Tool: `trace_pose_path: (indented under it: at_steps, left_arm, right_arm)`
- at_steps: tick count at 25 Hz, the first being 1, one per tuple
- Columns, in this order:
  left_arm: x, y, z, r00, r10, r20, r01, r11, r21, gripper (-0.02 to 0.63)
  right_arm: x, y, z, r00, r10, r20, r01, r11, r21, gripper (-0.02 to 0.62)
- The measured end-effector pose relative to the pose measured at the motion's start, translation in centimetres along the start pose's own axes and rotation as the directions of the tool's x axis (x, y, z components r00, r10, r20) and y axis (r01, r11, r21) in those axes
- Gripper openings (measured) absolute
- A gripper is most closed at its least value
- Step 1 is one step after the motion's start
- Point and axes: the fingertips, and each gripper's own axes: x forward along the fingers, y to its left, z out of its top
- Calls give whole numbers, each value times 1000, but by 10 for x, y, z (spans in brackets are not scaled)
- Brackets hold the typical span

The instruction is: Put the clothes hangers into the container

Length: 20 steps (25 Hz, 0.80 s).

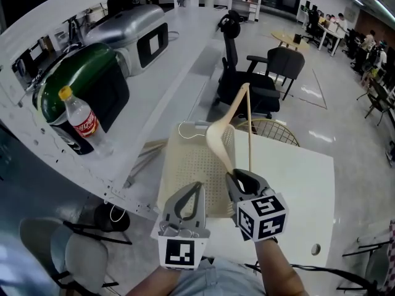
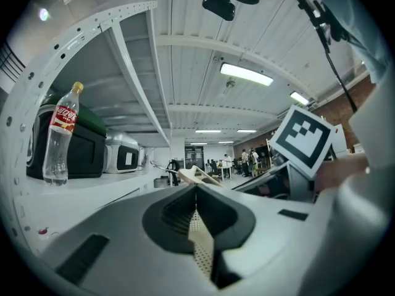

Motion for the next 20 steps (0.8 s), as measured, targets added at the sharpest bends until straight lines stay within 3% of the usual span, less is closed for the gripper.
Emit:
trace_pose_path:
  at_steps: [10,15,20]
  left_arm:
    - [-10,-22,-8,997,66,-46,-65,998,19,12]
    - [-3,-8,-5,997,57,-43,-56,998,16,12]
    - [13,23,-2,1000,3,-23,-3,1000,20,12]
  right_arm:
    - [-10,-11,-6,998,63,4,-63,998,13,86]
    - [1,-7,-5,998,55,-12,-55,998,9,86]
    - [28,5,11,1000,23,2,-23,1000,15,86]
